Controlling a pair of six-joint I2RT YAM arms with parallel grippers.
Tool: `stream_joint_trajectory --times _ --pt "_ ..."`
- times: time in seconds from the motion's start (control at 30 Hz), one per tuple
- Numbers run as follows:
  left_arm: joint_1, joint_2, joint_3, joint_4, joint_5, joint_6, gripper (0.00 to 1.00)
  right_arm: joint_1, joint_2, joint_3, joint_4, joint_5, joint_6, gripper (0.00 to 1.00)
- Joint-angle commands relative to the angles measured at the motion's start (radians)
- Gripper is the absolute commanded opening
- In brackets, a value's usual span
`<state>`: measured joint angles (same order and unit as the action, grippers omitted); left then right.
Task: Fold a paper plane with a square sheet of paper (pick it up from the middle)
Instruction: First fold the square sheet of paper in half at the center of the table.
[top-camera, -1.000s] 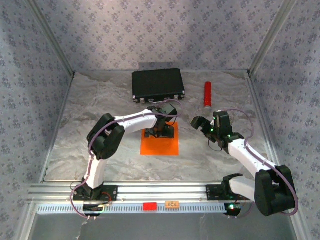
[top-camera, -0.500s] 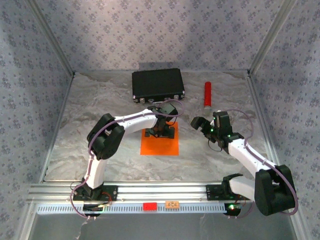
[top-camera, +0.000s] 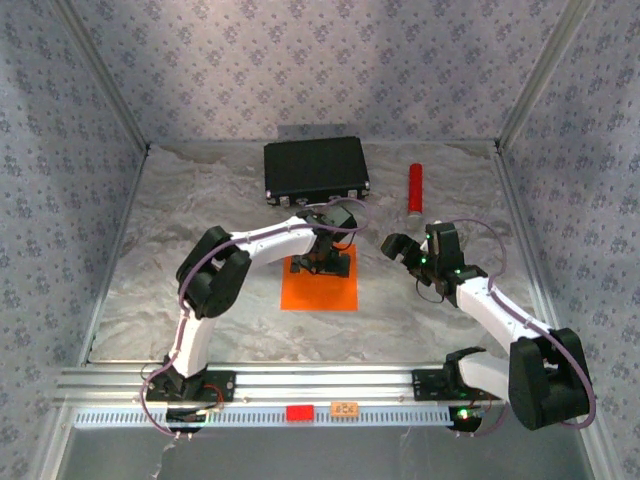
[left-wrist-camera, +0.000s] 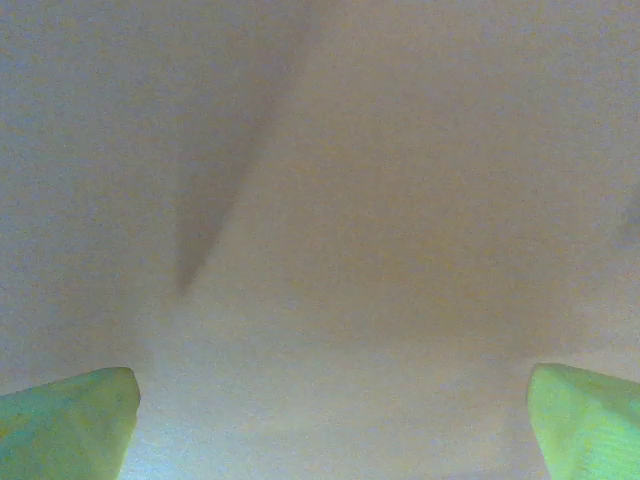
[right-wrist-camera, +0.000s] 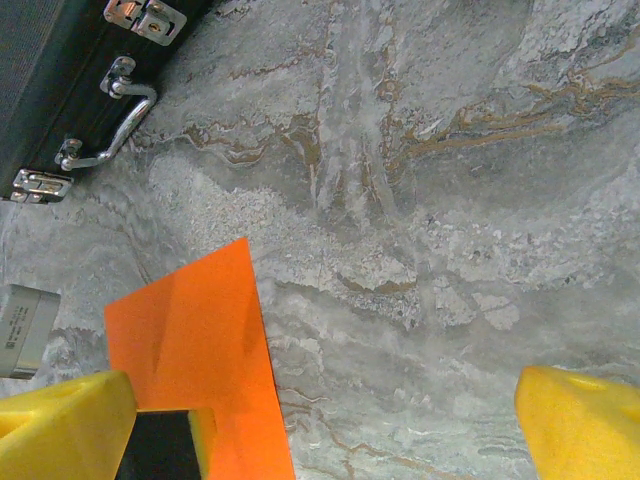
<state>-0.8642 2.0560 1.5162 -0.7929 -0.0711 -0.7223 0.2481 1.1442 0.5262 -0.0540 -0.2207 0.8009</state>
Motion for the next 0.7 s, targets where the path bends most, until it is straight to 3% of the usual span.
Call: stream_joint_trajectory --times 0.0,0.67 --pt "0.006 0.018 0.029 -0.040 0.005 0.021 0.98 -0.004 0.009 0.021 -0.007 -0.012 -0.008 0.99" --pt "0.015 0.061 -0.042 0.005 0.042 0.008 0.98 0.006 0.044 0.042 0.017 -0.063 -0.030 0.99"
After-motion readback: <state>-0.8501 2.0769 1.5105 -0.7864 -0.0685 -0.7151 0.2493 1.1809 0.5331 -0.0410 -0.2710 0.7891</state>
